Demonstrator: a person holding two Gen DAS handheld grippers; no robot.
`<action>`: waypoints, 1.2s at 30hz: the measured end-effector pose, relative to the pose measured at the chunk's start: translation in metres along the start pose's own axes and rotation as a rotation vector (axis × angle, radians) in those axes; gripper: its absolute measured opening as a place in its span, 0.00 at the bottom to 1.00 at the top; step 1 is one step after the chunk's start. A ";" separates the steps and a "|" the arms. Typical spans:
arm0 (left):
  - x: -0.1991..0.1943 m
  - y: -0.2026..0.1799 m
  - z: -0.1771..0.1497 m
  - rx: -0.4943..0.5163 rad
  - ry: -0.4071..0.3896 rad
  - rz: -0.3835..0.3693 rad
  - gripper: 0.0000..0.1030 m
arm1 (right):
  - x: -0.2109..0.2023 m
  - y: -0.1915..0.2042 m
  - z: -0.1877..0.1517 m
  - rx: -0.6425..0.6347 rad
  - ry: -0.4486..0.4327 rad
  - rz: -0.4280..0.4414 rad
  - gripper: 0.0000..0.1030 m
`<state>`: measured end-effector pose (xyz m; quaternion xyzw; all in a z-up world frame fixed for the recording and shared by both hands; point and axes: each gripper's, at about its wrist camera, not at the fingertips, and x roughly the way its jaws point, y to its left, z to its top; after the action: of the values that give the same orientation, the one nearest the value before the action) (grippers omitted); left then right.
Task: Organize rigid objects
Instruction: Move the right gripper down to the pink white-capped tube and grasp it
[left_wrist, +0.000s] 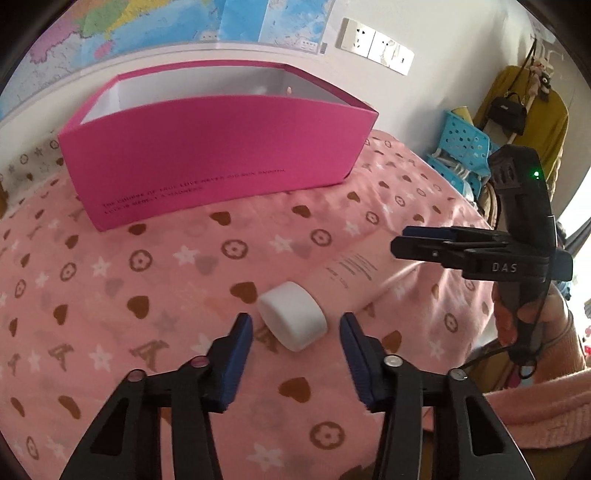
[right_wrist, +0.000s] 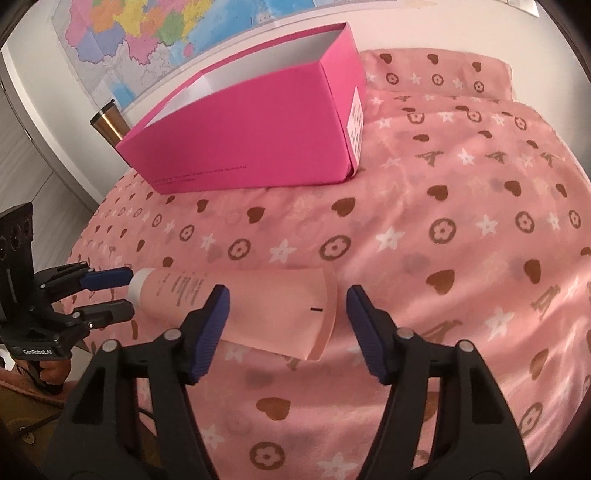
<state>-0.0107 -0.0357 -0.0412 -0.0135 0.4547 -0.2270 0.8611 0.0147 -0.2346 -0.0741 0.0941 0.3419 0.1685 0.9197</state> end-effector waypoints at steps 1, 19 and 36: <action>0.000 0.000 0.000 0.001 0.001 -0.006 0.42 | 0.001 0.001 -0.001 0.001 0.003 0.007 0.61; 0.000 0.006 0.007 -0.057 0.001 -0.037 0.40 | -0.001 -0.001 -0.002 0.069 -0.019 0.036 0.59; -0.017 0.003 0.030 -0.033 -0.086 0.000 0.40 | -0.020 0.008 0.017 0.044 -0.104 0.046 0.59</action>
<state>0.0060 -0.0315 -0.0114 -0.0377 0.4208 -0.2187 0.8796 0.0098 -0.2356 -0.0471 0.1309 0.2951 0.1768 0.9298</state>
